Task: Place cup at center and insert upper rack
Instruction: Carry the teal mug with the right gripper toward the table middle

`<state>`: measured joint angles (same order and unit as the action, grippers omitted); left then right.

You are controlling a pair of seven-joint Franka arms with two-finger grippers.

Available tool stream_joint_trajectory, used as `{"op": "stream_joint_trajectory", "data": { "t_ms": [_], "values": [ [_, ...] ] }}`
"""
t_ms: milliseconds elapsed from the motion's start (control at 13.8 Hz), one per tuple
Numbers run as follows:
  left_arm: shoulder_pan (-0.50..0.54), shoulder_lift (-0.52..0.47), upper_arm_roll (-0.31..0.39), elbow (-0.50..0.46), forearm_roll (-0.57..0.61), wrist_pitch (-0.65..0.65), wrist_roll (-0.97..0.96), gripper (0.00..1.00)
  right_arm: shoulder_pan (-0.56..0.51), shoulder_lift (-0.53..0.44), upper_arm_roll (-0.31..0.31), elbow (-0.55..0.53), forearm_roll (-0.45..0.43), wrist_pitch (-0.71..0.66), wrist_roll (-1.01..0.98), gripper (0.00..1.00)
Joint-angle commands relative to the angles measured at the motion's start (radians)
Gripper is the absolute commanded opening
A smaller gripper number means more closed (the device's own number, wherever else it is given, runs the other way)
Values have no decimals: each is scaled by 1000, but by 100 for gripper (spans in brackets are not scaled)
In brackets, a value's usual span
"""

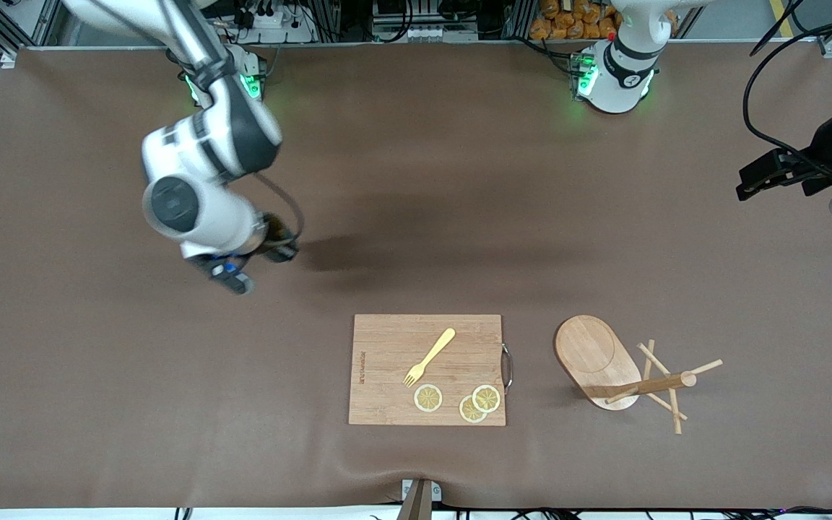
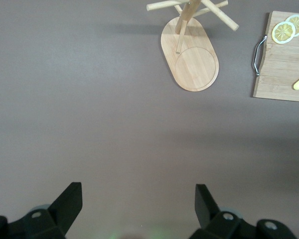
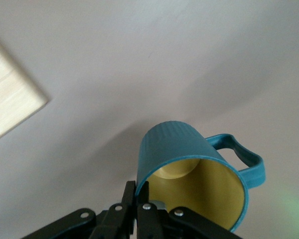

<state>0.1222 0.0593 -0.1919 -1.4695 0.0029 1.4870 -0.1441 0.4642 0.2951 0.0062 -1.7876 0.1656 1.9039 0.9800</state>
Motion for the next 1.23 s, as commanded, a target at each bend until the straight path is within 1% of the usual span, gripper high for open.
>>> {"op": "stream_joint_trajectory", "data": {
  "t_ms": [0, 145, 217, 289, 434, 506, 651, 795, 940, 1157],
  "values": [
    [1, 11, -4, 12, -15, 13, 0, 100, 138, -21, -14, 13, 15, 15, 127, 0],
    [2, 16, -6, 14, -23, 41, -8, 100, 224, -10, -14, 23, 31, 75, 257, 0],
    [2, 17, -12, 12, -21, 61, -11, 100, 267, -8, -15, 24, 66, 113, 300, 0],
    [1, 26, -11, 11, -21, 68, -14, 100, 308, -4, -17, 24, 78, 151, 336, 0],
    [2, 40, -12, 9, -18, 72, -14, 100, 375, 38, -17, 40, 75, 219, 411, 0],
    [2, 48, -12, 9, -17, 75, -14, 100, 402, 70, -17, 62, 63, 227, 414, 0],
    [2, 50, -12, 8, -14, 76, -12, 100, 439, 146, -18, 132, 34, 224, 420, 0],
    [2, 51, -12, 6, -14, 76, -11, 100, 452, 202, -18, 183, 34, 227, 533, 0],
    [1, 54, -12, 6, -12, 76, -11, 100, 453, 237, -18, 189, 40, 231, 562, 0],
    [-12, 63, -12, 6, -9, 78, -11, 100, 453, 285, -17, 191, 49, 296, 661, 0]
  ]
}}
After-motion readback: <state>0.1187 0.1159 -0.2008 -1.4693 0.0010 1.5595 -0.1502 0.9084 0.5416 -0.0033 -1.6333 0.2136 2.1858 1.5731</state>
